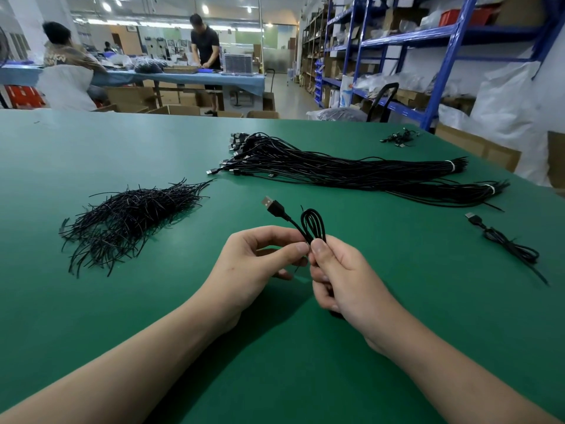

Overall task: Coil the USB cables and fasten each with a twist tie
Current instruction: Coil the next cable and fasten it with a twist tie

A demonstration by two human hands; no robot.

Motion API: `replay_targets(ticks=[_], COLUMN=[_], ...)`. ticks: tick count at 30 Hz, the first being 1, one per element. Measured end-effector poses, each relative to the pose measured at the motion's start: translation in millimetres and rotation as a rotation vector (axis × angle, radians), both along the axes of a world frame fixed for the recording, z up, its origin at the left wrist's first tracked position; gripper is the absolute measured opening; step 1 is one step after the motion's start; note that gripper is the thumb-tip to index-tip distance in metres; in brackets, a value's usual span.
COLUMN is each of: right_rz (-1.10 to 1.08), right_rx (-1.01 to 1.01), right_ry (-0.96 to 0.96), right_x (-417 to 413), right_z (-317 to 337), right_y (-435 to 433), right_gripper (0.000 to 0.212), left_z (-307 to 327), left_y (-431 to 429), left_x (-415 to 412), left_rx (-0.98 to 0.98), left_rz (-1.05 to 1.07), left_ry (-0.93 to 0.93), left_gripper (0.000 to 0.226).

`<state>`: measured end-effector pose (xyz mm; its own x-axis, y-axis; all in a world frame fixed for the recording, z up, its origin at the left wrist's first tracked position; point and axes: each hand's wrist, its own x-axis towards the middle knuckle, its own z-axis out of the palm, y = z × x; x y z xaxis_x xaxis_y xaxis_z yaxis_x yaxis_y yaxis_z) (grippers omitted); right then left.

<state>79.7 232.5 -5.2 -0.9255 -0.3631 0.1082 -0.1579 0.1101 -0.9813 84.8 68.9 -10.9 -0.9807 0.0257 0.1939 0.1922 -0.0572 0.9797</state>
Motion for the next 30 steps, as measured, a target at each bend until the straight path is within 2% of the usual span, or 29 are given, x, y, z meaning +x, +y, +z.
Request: replay_targets(ticks=[5,9,13,19,24,30], right_rz=[-0.042,-0.132,-0.202,-0.190,-0.097,0.006], right_rx=[0.072,0.280,0.424,0.268,0.090,-0.049], right_ry=[0.075,0.325,0.477,0.329,0.148,0.057], right_x=[-0.5,-1.1,-1.6,-5.4,-4.9,-1.7], right_z=[-1.9,-5.7,-6.4,-8.4,-6.9,-3.1], right_y=[-0.5,2.8,3.5,5.1,2.5,0.7], right_gripper=[0.033,0.036,0.036,0.034,0.033,0.032], left_z=[0.5,-0.1,2.3,1.8,-1.8,-1.9], left_y=[-0.1,0.3,1.0,-0.3,1.1,-2.9], left_x=[-0.6,-1.2,0.5,0.7,-0.3,-2.1], left_rx=[0.031,-0.014,0.016,0.061,-0.003,-0.058], left_rz=[-0.011,-0.019,-0.056,-0.130,-0.060,0.023], left_ry=[-0.029,-0.044,-0.079,-0.067,0.011,0.115], left_gripper=[0.016,0.002,0.010,0.023,0.020,0.018])
